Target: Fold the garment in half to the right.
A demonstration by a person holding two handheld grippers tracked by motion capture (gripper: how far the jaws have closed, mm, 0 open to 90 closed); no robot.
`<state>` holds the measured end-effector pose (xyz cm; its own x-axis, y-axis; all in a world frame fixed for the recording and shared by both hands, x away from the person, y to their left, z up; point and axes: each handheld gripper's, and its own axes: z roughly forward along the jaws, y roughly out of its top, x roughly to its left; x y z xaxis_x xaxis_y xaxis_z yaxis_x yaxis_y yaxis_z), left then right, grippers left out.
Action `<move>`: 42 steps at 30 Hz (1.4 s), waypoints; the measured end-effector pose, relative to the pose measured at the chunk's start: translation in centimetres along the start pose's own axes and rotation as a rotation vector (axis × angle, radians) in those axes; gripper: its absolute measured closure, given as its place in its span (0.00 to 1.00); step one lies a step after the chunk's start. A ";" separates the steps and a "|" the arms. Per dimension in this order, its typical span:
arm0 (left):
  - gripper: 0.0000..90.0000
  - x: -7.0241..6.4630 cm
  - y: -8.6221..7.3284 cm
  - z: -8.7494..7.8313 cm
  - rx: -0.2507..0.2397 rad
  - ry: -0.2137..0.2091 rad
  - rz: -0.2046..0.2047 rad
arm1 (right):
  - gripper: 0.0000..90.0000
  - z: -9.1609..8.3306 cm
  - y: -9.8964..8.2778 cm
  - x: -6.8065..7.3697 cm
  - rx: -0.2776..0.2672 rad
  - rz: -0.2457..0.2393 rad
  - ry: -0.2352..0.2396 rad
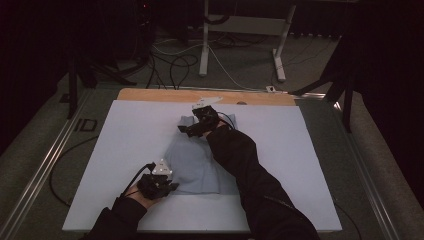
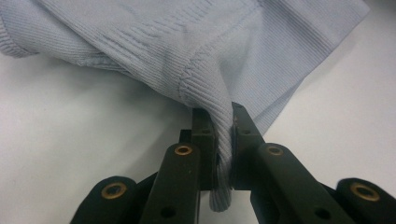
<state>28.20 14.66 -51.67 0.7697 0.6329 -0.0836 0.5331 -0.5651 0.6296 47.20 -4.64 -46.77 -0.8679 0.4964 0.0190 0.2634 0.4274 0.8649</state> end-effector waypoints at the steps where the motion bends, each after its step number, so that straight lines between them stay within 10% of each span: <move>1: 0.95 0.0 0.0 -0.1 -0.004 -0.003 -0.002 | 0.10 0.1 0.2 -0.1 -0.002 0.001 0.000; 21: 0.95 0.0 0.1 -0.5 -0.032 -0.002 -0.006 | 0.11 4.1 1.5 -2.1 0.076 0.076 -0.046; 42: 0.95 0.2 0.0 -0.5 -0.034 -0.007 -0.011 | 0.41 9.4 0.6 -3.1 0.306 0.122 -0.176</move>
<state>28.16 15.00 -51.28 0.7663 0.6353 -0.0961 0.5297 -0.5399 0.6542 54.04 1.18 -51.03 -0.7440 0.6681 0.0031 0.4971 0.5504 0.6708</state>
